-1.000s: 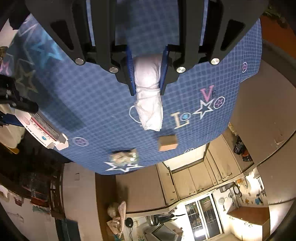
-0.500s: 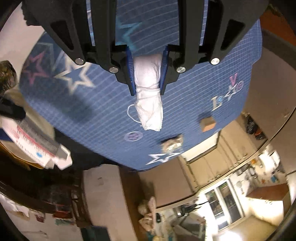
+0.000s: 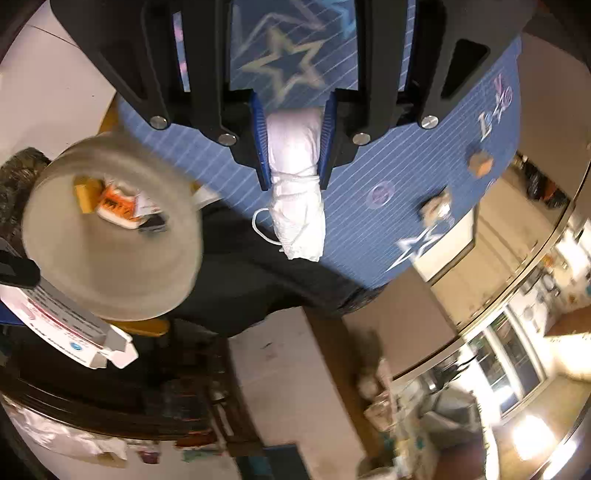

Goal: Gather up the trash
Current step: 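Carry the bundle and medicine box over the white bucket with both tools, then open both tools to drop the bundle and medicine box into the bucket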

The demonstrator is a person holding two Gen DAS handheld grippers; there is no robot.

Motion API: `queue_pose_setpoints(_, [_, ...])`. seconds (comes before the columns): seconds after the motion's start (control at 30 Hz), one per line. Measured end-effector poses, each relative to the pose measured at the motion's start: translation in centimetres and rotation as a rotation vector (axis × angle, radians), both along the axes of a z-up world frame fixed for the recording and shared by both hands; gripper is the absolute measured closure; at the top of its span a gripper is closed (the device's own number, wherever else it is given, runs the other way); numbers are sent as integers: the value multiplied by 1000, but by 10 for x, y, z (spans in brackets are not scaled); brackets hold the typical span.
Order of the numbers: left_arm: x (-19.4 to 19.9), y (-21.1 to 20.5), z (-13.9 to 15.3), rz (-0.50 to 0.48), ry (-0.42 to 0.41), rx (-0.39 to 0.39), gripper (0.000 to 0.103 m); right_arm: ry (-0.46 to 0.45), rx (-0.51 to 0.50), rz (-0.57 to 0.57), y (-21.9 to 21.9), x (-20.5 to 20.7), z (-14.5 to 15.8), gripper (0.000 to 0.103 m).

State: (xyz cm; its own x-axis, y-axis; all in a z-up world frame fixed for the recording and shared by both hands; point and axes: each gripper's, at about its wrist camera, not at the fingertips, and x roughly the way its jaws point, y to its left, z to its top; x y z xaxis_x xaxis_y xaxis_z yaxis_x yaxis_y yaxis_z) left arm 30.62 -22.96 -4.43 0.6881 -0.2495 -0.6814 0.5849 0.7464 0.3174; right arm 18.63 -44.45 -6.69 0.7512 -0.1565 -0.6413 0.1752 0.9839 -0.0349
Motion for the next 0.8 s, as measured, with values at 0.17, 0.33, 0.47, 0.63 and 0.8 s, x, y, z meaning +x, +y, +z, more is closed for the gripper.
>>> queue_pose_setpoints(0.17, [-7, -41, 3, -76, 9, 4, 80, 16, 6, -47, -47, -10, 3, 36])
queue_pose_setpoints(0.33, [-13, -83, 1, -149, 15, 19, 80, 44, 13, -87, -83, -16, -1, 36])
queue_pose_setpoints(0.47, [-14, -109, -4, -180, 14, 40, 80, 66, 4, -112, -103, -13, -9, 36])
queue_pose_setpoints(0.63, [-9, -132, -13, -207, 55, 43, 80, 99, 18, -129, -123, -8, -23, 36])
queue_pose_setpoints(0.8, [-1, -143, -23, -224, 98, 45, 80, 128, 18, -126, -122, 8, -33, 36])
